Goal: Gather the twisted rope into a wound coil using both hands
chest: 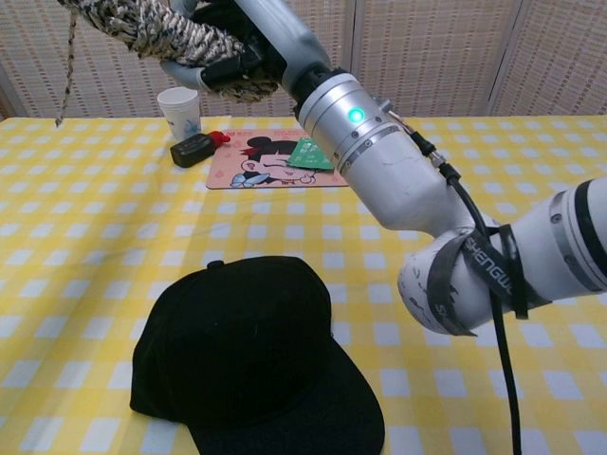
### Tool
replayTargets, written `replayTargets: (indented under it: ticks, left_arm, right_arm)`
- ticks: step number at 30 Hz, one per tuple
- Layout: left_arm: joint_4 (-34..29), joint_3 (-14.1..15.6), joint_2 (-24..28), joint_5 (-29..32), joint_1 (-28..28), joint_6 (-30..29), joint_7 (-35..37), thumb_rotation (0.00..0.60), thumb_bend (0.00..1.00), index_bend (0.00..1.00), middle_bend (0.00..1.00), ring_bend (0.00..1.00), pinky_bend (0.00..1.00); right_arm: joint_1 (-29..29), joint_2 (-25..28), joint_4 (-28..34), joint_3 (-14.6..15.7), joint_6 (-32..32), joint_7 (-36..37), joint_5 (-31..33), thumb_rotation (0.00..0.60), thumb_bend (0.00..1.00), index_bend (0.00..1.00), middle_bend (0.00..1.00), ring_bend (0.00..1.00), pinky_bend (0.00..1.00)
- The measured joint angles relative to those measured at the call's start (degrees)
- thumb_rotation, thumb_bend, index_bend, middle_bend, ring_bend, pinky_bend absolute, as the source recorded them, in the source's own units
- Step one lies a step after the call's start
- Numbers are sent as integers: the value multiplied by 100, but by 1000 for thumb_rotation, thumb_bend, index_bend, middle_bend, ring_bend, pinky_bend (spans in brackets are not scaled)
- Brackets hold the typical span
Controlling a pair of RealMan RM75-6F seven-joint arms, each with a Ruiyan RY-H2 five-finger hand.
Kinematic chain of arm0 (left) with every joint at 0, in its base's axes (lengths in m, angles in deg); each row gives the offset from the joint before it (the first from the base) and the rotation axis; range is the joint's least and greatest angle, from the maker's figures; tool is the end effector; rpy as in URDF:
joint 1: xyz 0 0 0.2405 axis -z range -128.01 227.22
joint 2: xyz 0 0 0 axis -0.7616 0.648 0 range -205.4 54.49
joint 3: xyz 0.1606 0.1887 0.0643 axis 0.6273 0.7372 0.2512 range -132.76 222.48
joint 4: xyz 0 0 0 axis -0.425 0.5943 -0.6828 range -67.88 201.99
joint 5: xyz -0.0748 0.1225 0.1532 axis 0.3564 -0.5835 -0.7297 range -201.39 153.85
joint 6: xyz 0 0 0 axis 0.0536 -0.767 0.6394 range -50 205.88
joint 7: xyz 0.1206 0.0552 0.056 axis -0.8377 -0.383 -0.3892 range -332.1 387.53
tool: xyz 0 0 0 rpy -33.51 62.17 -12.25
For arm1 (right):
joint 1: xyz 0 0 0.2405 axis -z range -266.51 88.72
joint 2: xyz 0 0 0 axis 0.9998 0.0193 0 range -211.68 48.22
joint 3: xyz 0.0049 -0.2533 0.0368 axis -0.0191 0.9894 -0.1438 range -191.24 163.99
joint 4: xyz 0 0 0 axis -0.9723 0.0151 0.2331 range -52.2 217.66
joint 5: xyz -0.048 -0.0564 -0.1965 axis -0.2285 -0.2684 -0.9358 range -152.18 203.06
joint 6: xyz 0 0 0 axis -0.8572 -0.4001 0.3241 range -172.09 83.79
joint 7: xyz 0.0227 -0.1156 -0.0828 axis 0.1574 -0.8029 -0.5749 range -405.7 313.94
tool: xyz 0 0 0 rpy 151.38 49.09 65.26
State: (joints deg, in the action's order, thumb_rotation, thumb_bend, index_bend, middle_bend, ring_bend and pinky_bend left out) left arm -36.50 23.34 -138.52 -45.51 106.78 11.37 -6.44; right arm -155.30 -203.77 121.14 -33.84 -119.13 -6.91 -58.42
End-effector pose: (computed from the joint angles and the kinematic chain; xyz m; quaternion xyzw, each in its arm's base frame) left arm -0.0854 0.4116 0.1589 -0.5954 -0.4080 -0.3841 0.5757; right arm 0.0263 -0.3866 -0.0754 0.5611 -0.3838 0.7210 0.1343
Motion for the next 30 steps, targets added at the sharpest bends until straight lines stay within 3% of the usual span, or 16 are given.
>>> replayTargets:
  ticks: [10, 30]
  left_arm:
    - [100, 63, 80, 348, 70, 196, -162, 600, 341, 164, 1000, 952, 1000]
    - [759, 570, -116, 682, 14, 371, -475, 600, 340, 156, 989, 921, 973]
  right_arm:
    - [58, 66, 135, 28, -90, 31, -63, 600, 236, 978, 750, 650, 695]
    - [307, 683, 905, -220, -636, -142, -112, 600, 236, 982, 752, 652, 695]
